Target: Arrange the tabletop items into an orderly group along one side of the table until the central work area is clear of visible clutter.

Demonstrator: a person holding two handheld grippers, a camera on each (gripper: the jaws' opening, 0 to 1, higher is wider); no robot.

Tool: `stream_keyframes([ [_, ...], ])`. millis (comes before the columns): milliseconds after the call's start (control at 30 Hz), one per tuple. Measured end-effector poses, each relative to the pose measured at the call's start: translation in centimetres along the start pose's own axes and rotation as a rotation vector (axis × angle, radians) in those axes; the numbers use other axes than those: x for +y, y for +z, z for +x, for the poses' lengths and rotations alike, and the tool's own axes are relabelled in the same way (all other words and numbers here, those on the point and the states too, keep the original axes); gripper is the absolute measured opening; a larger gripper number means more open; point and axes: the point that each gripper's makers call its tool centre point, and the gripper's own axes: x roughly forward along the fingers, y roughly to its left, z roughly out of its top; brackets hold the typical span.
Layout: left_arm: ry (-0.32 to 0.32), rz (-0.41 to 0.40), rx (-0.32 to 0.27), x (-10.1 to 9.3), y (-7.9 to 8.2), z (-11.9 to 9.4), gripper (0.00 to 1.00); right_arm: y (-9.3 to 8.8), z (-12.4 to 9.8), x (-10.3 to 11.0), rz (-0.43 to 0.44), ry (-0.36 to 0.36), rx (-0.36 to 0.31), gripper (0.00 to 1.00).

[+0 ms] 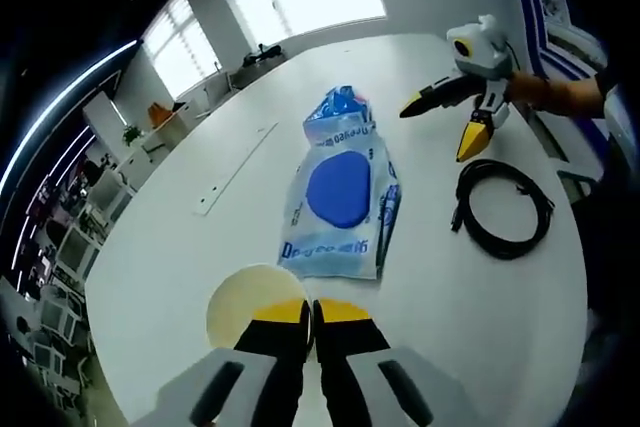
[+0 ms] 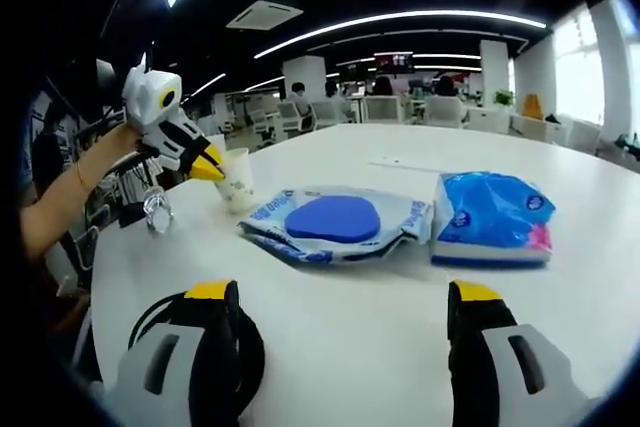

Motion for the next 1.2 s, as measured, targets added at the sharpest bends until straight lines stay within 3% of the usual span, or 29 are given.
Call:
stream_keyframes([
  [1200,-0.014,0.018,-0.005,-0.3,1.6,1.3,0.01,-0.5,-0.7,-0.5,0.004,-0.001,0.007,0.82],
])
